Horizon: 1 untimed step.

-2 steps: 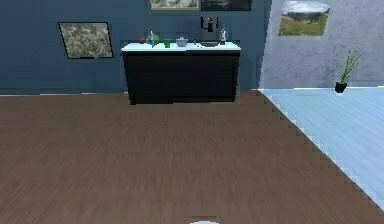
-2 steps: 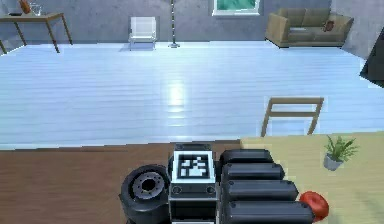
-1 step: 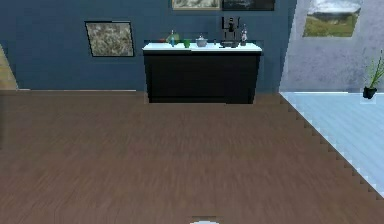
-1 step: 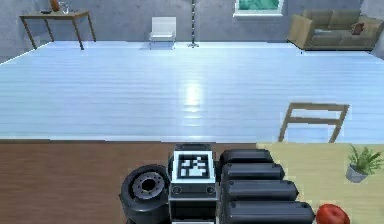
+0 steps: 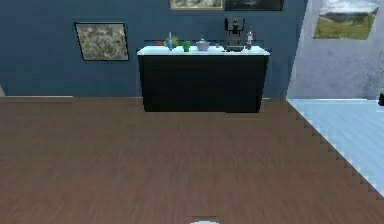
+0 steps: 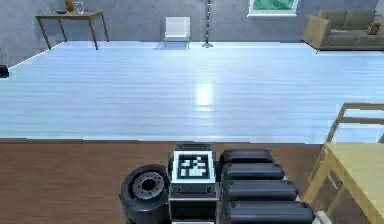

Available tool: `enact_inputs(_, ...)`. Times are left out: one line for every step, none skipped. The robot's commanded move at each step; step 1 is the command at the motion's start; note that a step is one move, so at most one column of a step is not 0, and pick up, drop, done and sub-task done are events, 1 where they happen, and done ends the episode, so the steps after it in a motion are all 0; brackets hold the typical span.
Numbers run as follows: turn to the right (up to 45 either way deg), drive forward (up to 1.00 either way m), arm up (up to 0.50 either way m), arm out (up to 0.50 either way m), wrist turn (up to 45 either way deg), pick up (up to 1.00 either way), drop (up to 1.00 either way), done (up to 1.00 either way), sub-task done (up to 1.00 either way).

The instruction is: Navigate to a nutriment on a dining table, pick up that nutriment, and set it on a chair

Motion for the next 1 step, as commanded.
enact_inputs(45.0,0.00,0.00,0.00,0.0,0.00,0.00,0.00,0.00)
